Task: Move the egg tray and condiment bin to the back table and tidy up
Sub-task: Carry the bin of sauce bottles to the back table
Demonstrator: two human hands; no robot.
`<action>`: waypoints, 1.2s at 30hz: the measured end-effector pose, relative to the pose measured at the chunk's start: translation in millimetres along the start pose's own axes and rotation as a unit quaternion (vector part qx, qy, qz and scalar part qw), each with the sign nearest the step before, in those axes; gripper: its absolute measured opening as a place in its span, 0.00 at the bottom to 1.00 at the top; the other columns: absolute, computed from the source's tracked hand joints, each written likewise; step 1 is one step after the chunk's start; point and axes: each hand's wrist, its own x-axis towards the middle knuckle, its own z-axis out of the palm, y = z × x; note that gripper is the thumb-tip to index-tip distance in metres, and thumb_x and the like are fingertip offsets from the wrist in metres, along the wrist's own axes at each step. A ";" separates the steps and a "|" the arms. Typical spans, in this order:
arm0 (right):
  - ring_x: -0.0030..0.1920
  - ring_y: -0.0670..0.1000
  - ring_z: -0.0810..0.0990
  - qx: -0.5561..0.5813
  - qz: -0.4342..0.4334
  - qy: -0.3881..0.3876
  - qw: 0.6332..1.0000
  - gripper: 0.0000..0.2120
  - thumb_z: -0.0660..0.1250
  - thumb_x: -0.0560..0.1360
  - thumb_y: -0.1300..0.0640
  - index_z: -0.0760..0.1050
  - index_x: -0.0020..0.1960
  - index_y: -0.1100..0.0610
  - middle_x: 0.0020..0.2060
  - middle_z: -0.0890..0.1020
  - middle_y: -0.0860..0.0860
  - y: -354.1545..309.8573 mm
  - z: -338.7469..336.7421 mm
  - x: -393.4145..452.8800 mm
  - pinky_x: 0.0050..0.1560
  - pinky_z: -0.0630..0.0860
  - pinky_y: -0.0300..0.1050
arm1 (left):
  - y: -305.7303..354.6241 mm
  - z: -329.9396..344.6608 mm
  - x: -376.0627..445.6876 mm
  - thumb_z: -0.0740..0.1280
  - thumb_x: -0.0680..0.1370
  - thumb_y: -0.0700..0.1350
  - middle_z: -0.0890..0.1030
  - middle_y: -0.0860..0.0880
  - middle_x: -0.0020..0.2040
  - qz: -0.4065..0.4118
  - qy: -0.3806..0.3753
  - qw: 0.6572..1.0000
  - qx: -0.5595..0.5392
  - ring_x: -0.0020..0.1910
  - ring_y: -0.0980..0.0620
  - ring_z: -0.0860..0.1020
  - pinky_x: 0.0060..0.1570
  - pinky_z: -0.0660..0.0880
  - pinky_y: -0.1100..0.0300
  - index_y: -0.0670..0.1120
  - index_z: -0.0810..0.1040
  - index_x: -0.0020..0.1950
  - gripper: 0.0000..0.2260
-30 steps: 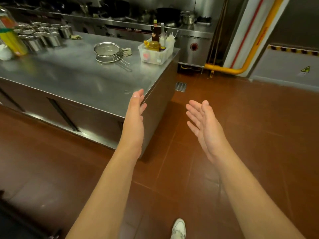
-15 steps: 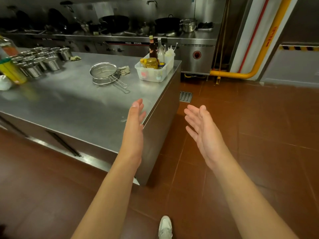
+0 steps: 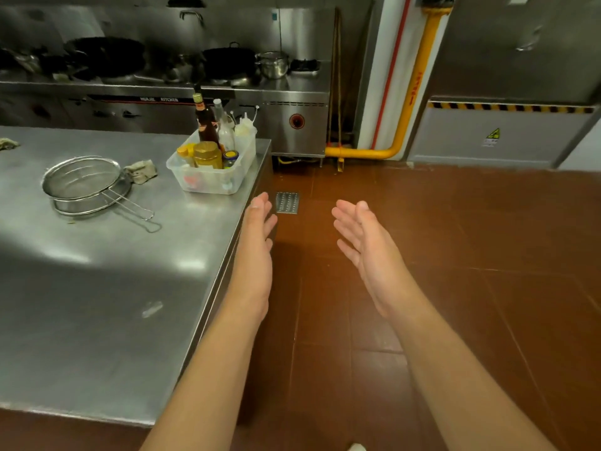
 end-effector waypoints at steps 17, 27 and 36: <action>0.71 0.43 0.69 0.027 0.010 -0.049 0.998 0.37 0.49 0.72 0.31 0.64 0.76 0.46 0.73 0.70 0.43 -5.7 -31.1 227.4 0.75 0.63 0.50 | -22.5 59.7 188.8 0.48 0.82 0.62 0.68 0.55 0.74 -0.032 0.085 0.996 0.012 0.71 0.57 0.68 0.75 0.61 0.47 0.56 0.62 0.77 0.25; 0.72 0.44 0.68 0.001 0.008 -0.060 0.998 0.36 0.50 0.71 0.31 0.65 0.74 0.44 0.73 0.70 0.43 -9.0 12.4 351.2 0.75 0.63 0.52 | -31.3 21.6 322.5 0.50 0.83 0.61 0.71 0.56 0.72 -0.014 0.136 0.990 -0.039 0.69 0.56 0.71 0.73 0.64 0.48 0.55 0.65 0.76 0.23; 0.72 0.44 0.68 -0.012 0.014 -0.041 0.999 0.38 0.50 0.70 0.30 0.66 0.75 0.45 0.73 0.70 0.42 -21.6 16.0 463.2 0.76 0.62 0.54 | -43.1 39.6 439.1 0.49 0.84 0.59 0.71 0.53 0.72 -0.012 0.109 0.993 -0.044 0.69 0.56 0.71 0.72 0.65 0.50 0.53 0.64 0.76 0.23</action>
